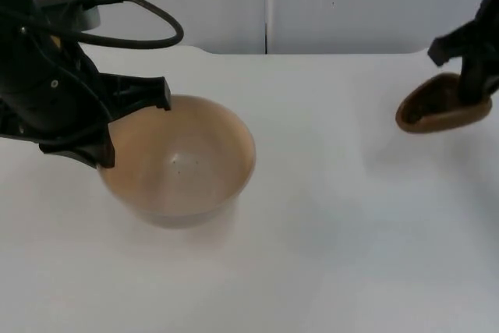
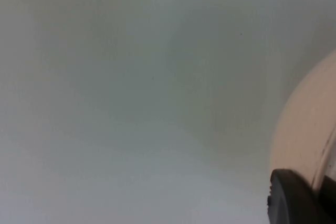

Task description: Pick up the bowl with the left hand and pour the coffee beans from the cup into the bowl with the right hand.

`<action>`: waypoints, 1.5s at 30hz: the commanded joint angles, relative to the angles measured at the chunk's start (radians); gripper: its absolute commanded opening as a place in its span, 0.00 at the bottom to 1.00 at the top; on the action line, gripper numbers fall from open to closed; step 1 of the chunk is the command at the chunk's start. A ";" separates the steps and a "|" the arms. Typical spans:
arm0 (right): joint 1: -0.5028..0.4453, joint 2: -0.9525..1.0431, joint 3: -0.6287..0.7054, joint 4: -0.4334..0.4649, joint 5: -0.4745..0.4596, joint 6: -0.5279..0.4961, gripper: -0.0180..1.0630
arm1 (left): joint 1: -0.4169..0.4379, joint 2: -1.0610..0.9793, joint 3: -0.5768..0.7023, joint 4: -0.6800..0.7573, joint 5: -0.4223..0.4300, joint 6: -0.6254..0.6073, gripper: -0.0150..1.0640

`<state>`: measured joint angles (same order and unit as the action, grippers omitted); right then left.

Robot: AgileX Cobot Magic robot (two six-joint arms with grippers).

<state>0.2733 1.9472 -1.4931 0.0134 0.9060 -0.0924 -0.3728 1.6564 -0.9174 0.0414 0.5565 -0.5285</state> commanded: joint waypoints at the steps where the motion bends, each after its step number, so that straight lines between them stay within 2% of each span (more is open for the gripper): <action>1: 0.007 -0.021 -0.072 0.016 0.065 -0.013 0.02 | 0.002 0.000 0.003 -0.011 -0.015 -0.007 0.01; 11: 0.031 -0.021 -0.298 0.015 0.232 -0.013 0.02 | 0.002 0.000 0.003 -0.011 -0.015 -0.007 0.01; 16: 0.055 -0.021 -0.342 0.015 0.274 -0.013 0.02 | 0.002 0.000 0.003 -0.011 -0.019 -0.007 0.01; 22: 0.103 -0.021 -0.344 0.011 0.274 -0.013 0.02 | 0.002 0.000 0.003 -0.011 -0.019 -0.007 0.01; 30: 0.241 -0.021 -0.346 -0.039 0.247 0.017 0.02 | 0.002 0.000 0.003 -0.013 -0.013 -0.007 0.01; 33: 0.299 -0.014 -0.373 -0.037 0.247 0.017 0.02 | 0.002 0.000 0.003 -0.015 -0.013 -0.007 0.01; 40: 0.365 0.010 -0.453 -0.050 0.244 0.043 0.02 | 0.002 0.000 0.003 -0.019 -0.015 -0.007 0.01; 44: 0.432 0.072 -0.533 -0.196 0.261 0.118 0.02 | 0.002 0.000 0.003 -0.024 -0.013 -0.007 0.01; 45: 0.432 0.072 -0.533 -0.196 0.261 0.118 0.02 | 0.002 0.000 0.003 -0.024 -0.013 -0.007 0.01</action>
<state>0.6950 2.0125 -2.0163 -0.1554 1.1614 0.0120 -0.3728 1.6564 -0.9155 0.0307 0.5495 -0.5285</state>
